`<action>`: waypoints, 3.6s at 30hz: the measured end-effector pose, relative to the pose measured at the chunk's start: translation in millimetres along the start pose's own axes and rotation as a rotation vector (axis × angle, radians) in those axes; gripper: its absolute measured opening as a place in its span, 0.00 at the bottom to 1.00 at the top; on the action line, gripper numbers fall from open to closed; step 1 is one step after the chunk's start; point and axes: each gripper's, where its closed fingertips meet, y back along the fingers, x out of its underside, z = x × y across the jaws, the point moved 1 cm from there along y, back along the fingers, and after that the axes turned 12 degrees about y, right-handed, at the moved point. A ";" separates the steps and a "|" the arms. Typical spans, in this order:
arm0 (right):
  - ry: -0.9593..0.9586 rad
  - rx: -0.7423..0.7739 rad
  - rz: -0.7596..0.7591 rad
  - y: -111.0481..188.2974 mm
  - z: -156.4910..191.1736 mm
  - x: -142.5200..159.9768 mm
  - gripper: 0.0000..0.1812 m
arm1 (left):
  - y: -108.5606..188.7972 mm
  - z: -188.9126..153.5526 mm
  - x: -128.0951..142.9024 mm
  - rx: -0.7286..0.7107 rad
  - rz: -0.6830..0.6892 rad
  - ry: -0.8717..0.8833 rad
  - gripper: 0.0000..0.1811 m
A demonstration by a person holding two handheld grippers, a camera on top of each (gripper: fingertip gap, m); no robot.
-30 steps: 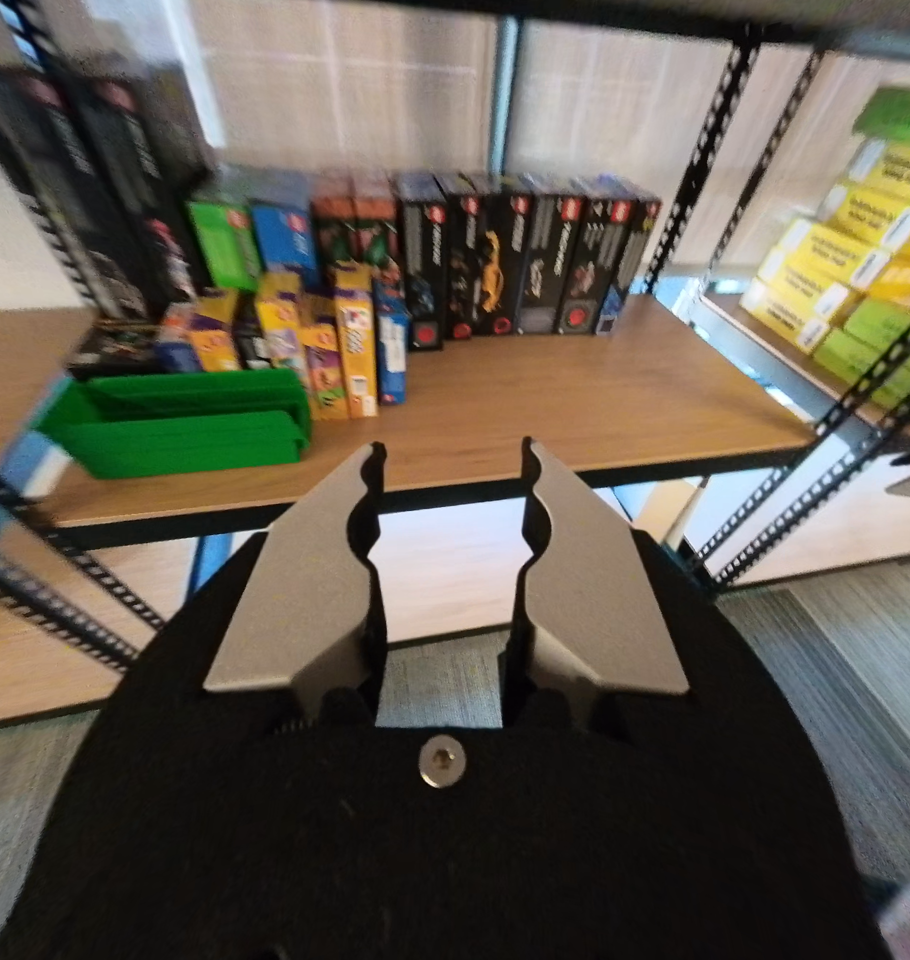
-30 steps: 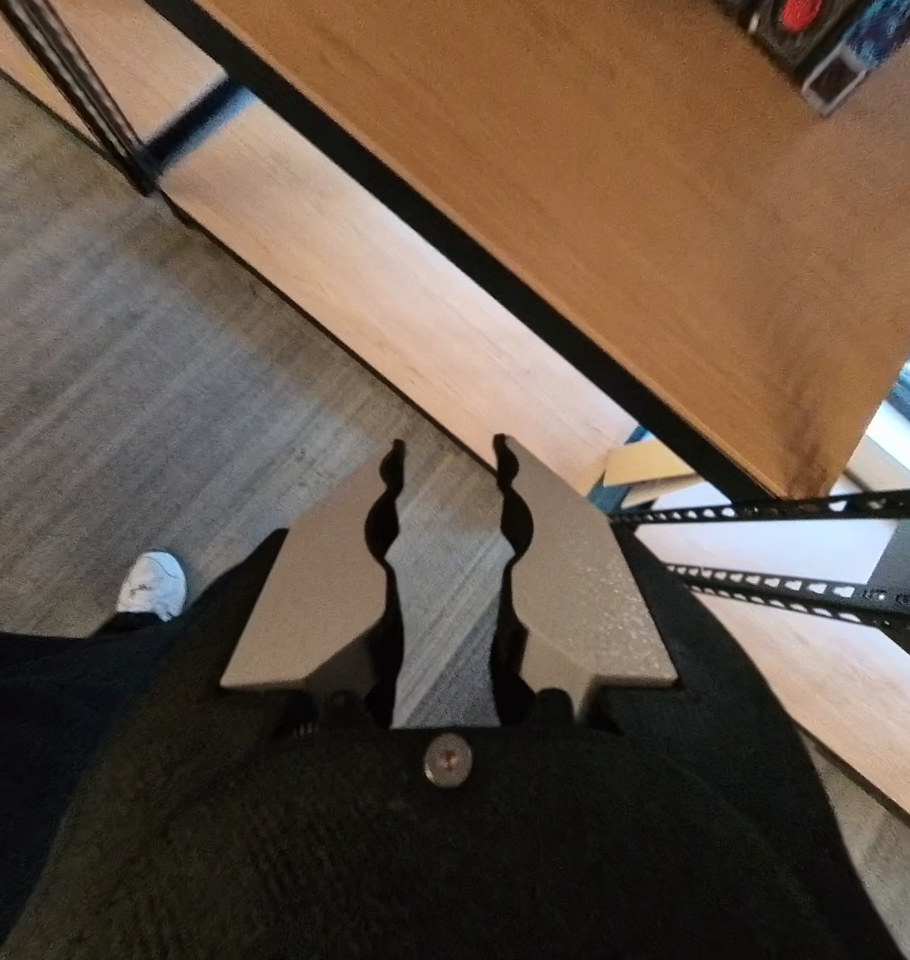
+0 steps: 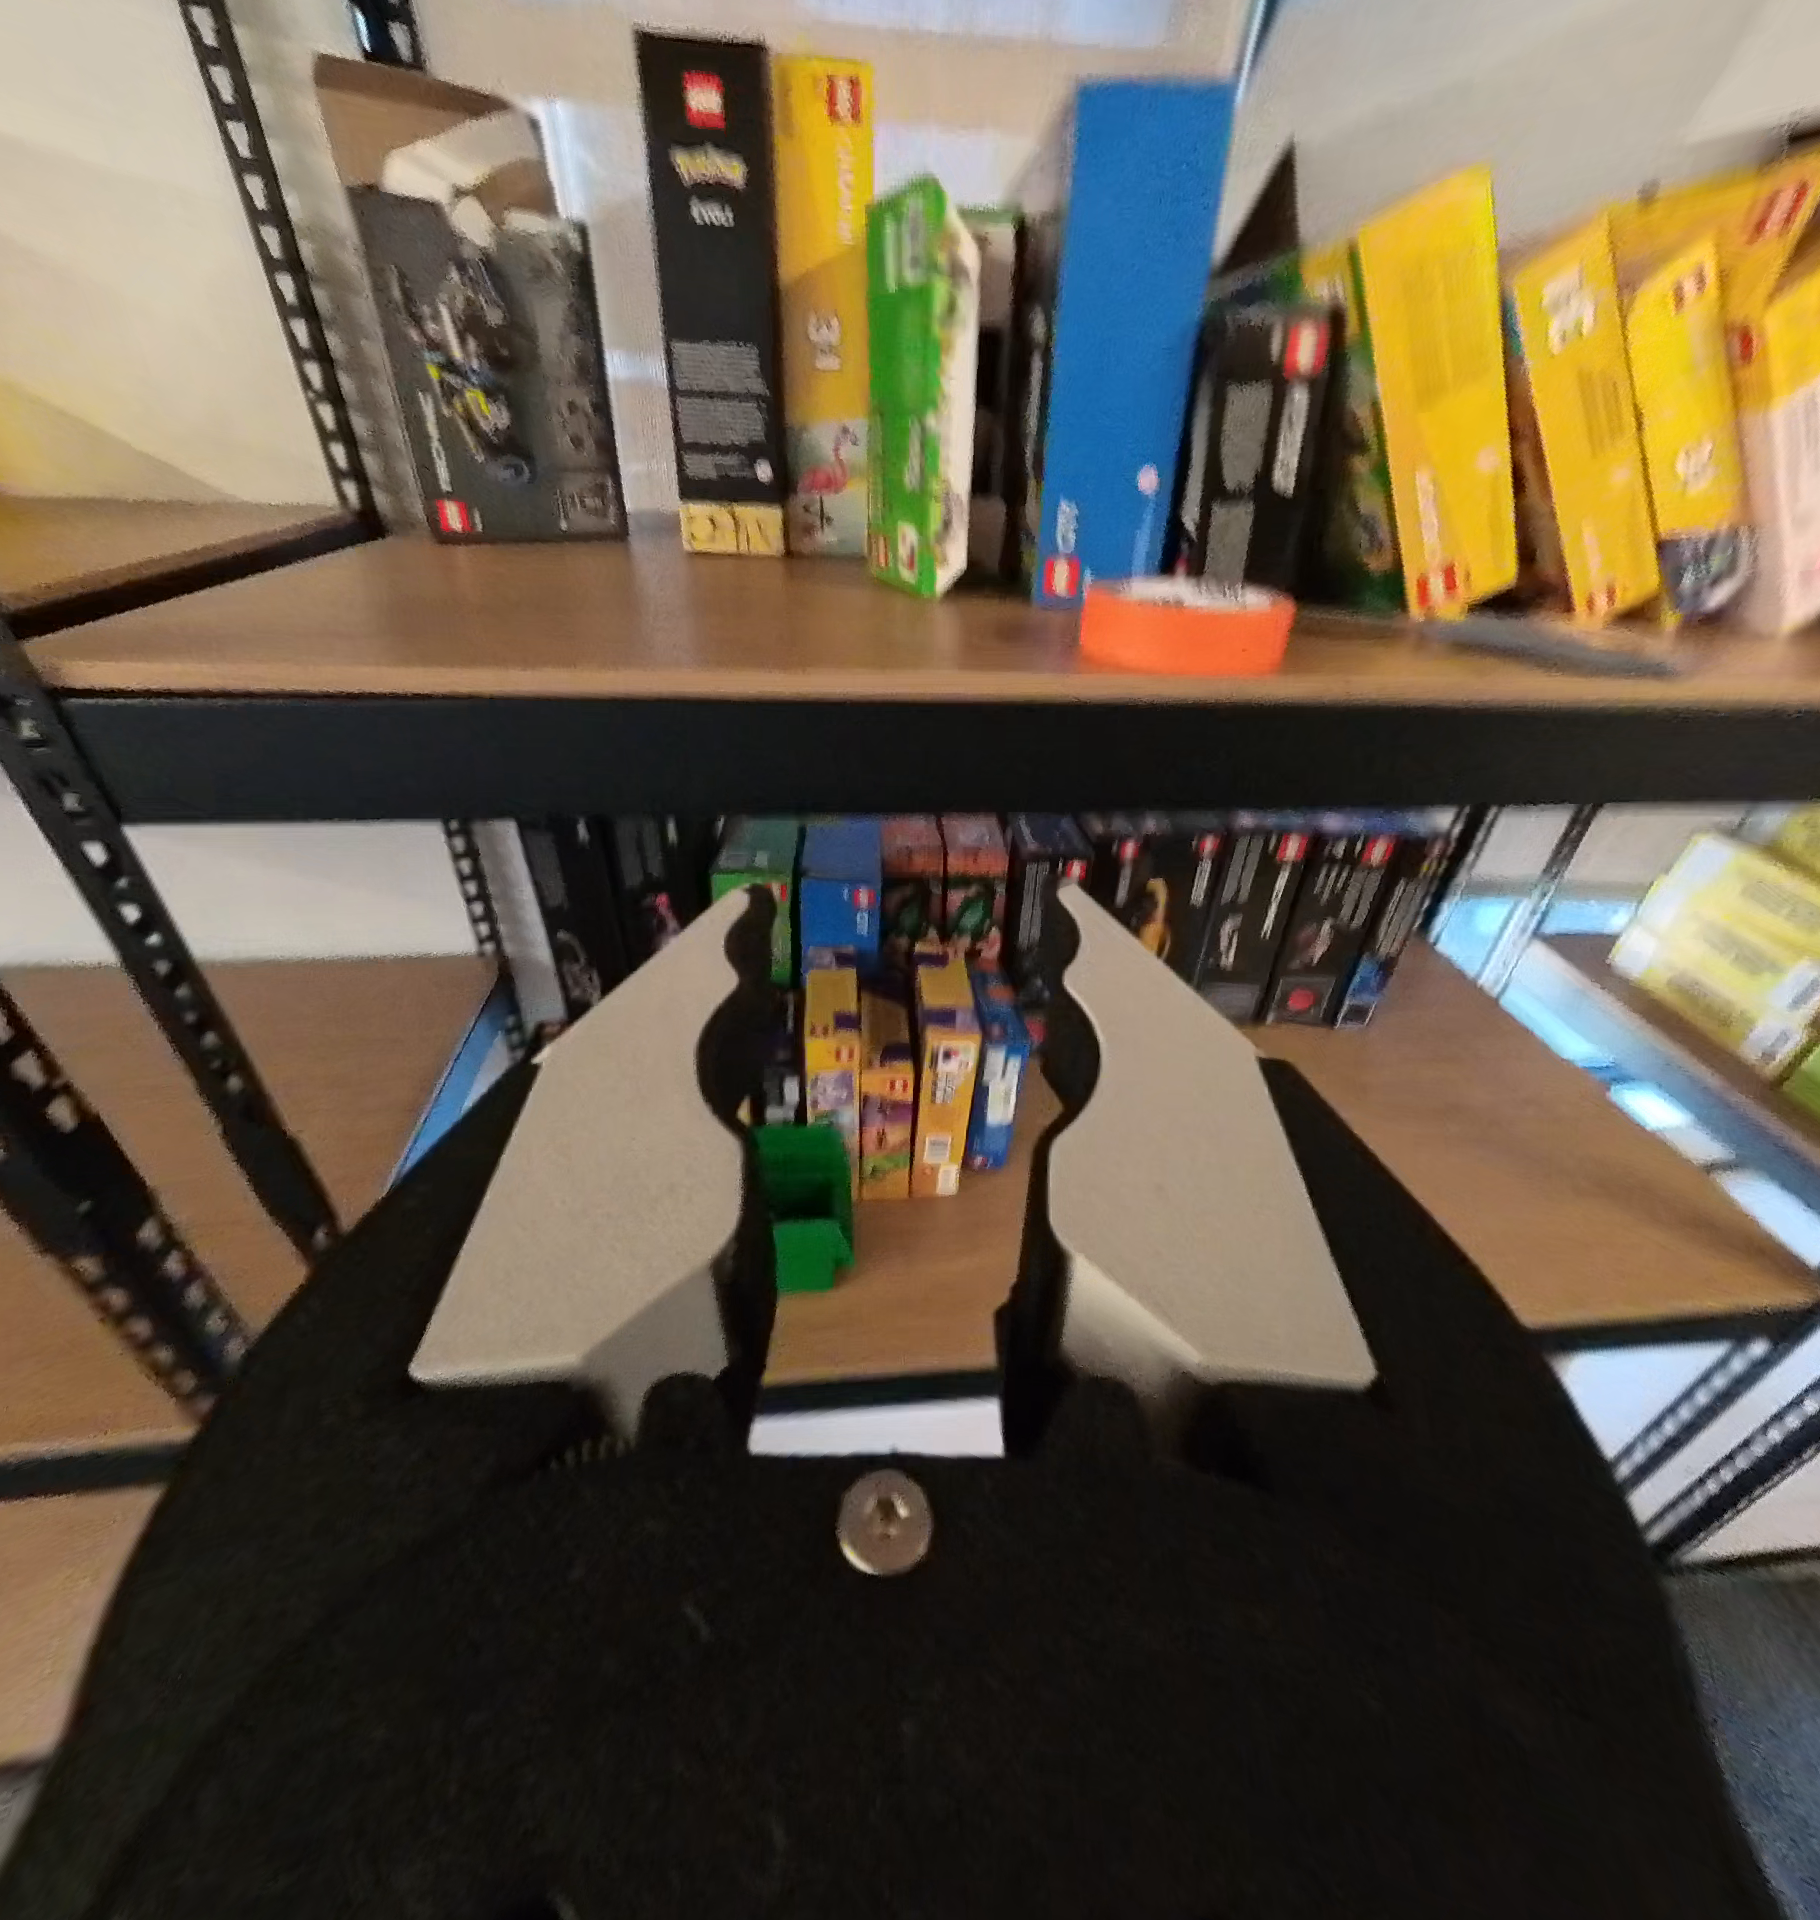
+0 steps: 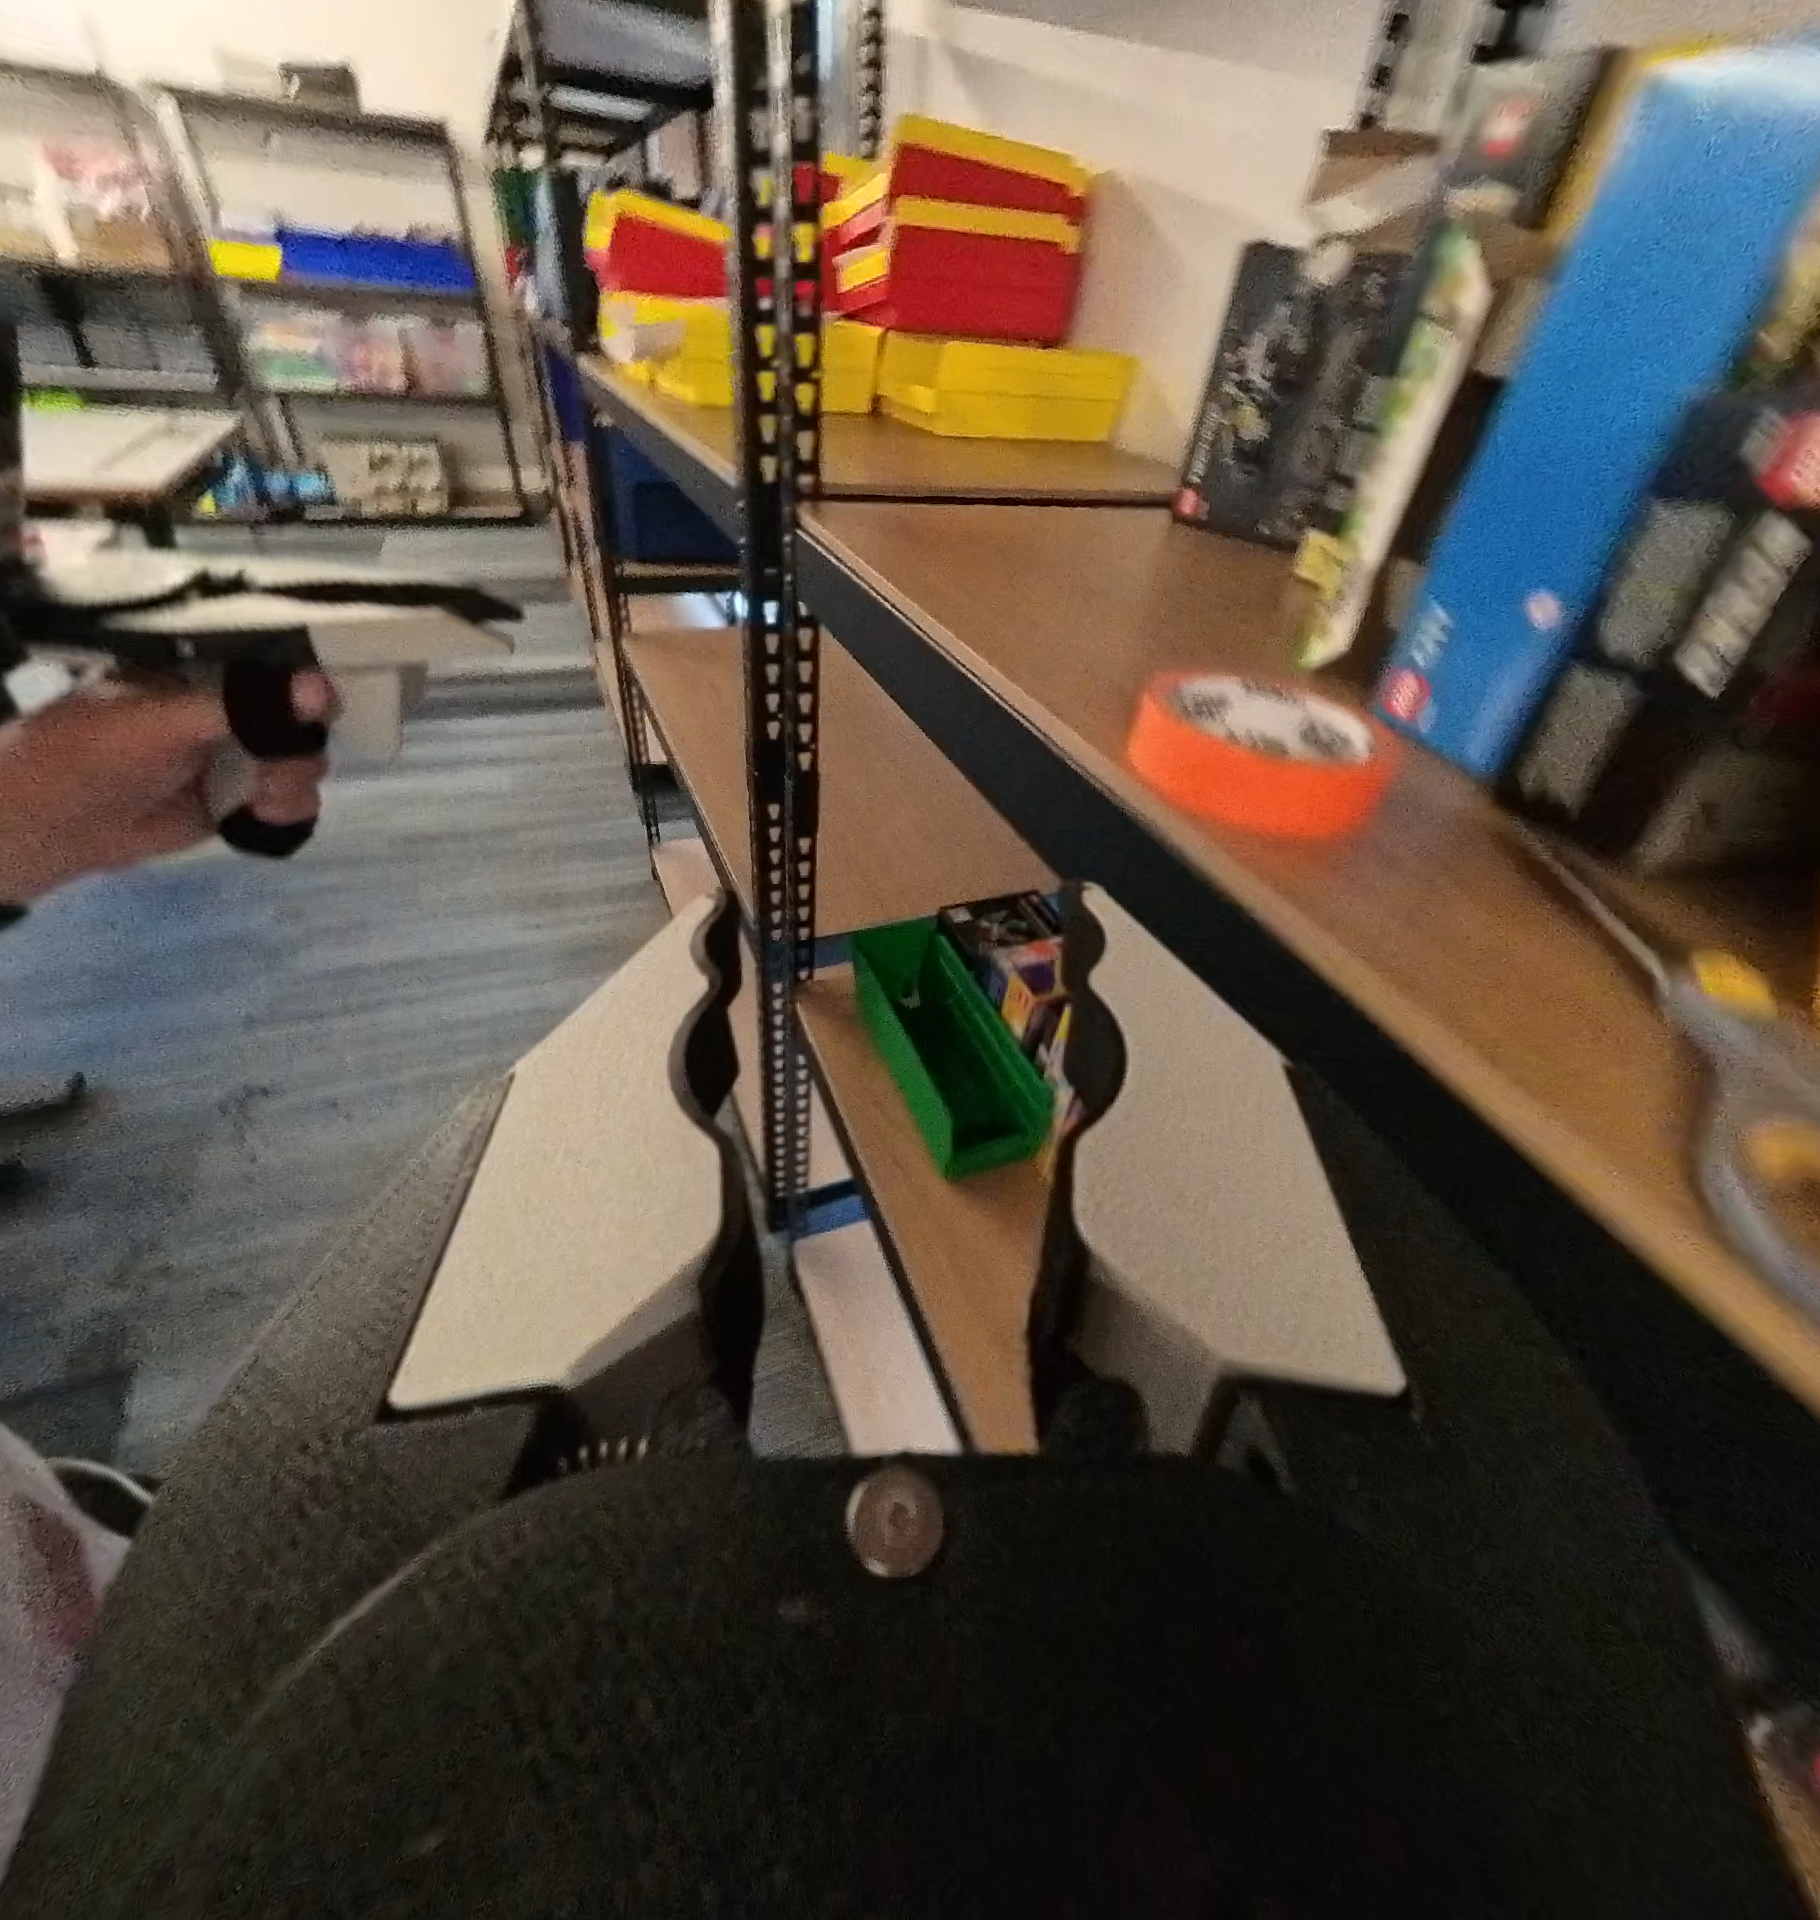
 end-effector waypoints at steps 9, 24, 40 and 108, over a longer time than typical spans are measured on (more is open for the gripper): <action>0.040 -0.057 -0.139 -200.7 15.0 -58.7 0.34 | -183.9 76.4 -153.1 0.323 -0.038 -0.074 0.58; -0.117 0.129 0.184 -260.5 31.4 7.7 0.34 | -524.3 310.3 -296.7 0.280 -0.288 0.421 0.50; -0.414 0.139 0.287 -241.3 44.7 62.5 0.34 | -594.4 300.8 -173.5 0.491 0.144 0.267 0.63; -0.014 0.521 0.024 -186.5 137.8 -76.3 0.25 | 59.5 224.4 85.3 0.391 0.120 0.143 0.47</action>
